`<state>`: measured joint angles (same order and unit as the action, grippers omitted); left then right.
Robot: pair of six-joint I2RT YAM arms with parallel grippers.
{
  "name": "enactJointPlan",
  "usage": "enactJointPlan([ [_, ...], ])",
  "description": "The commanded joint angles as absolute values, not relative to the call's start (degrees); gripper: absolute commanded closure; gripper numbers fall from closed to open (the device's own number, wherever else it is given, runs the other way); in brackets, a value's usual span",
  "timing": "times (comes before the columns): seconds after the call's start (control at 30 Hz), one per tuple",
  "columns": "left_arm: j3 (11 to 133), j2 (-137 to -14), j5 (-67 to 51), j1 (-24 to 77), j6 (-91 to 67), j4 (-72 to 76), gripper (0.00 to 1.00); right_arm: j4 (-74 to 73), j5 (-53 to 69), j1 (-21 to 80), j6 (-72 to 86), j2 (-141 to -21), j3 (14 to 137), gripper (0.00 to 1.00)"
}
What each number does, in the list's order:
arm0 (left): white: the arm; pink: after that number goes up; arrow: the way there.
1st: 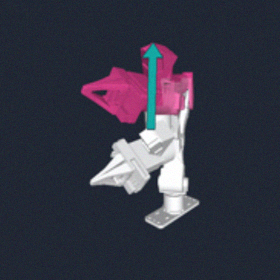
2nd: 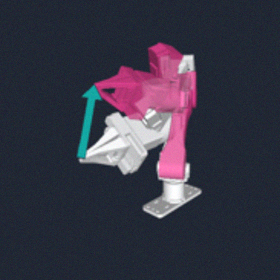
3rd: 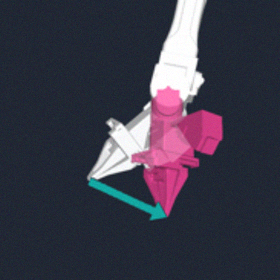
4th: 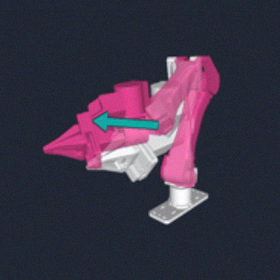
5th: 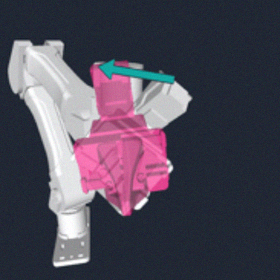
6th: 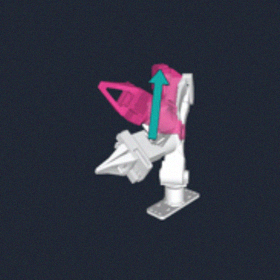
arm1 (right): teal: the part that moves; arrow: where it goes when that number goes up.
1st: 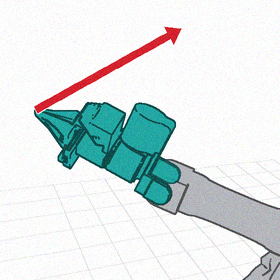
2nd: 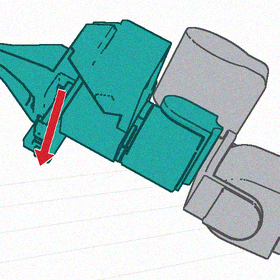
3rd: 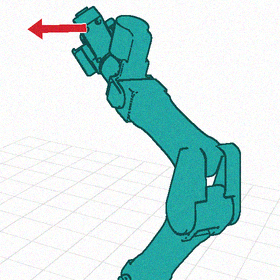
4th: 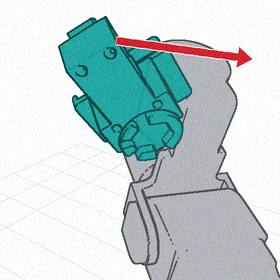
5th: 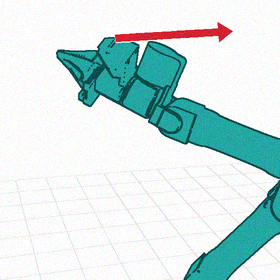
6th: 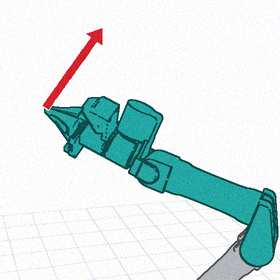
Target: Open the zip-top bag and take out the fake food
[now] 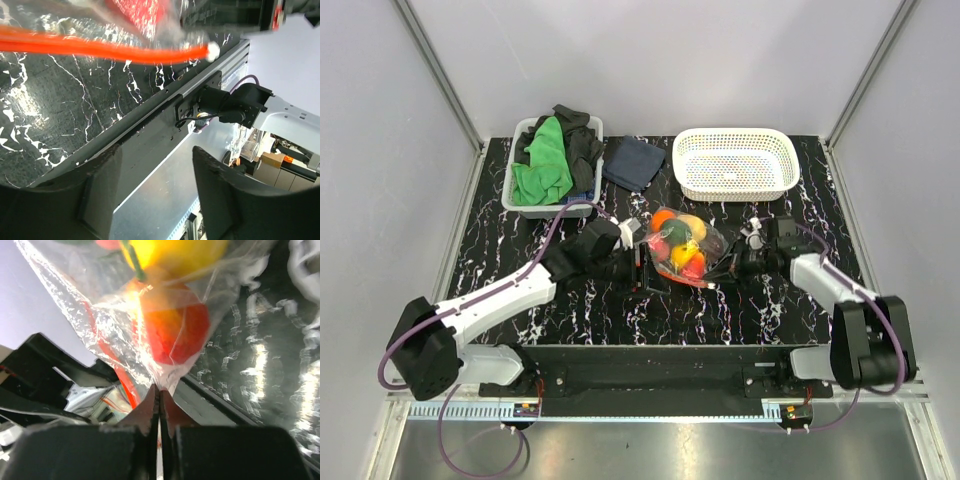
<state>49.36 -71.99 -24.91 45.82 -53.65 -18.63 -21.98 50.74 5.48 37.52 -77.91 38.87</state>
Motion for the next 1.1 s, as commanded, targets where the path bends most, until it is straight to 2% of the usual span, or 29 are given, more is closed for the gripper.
enactJointPlan([
  [0.0,51.0,-72.2,-27.0,45.9,-54.4,-17.9,0.35,-8.9,50.8,11.6,54.3,-70.4,34.5,1.00],
  [0.23,49.8,-76.9,-29.5,46.0,-63.7,-9.2,0.31,-0.6,43.6,19.0,65.9,-67.2,30.3,1.00],
  [0.37,49.9,-79.6,-28.8,46.0,-68.5,-5.8,0.29,-0.6,42.2,20.0,67.0,-66.9,28.0,0.88],
  [0.43,50.2,-80.2,-27.8,46.0,-70.3,-5.0,0.30,-0.8,42.1,20.0,67.4,-65.9,27.2,0.77],
  [0.5,50.4,-81.2,-26.9,46.0,-72.0,-4.8,0.31,-1.0,41.3,20.0,69.0,-63.6,25.8,0.70],
  [0.67,49.9,-82.7,-26.5,46.6,-75.2,-4.0,0.41,-2.0,37.7,20.0,75.0,-57.1,21.5,0.59],
  [0.87,46.2,-81.3,-25.3,48.5,-79.2,-4.2,0.42,-3.0,34.8,20.0,82.0,-49.2,15.8,0.47],
  [0.97,44.7,-80.9,-24.9,48.8,-80.1,-4.0,0.48,-2.9,34.3,20.0,83.5,-46.7,14.1,0.41],
  [1.07,44.6,-81.1,-24.4,48.9,-79.8,-3.5,0.60,-2.6,34.5,20.0,83.1,-46.1,13.4,0.38],
])
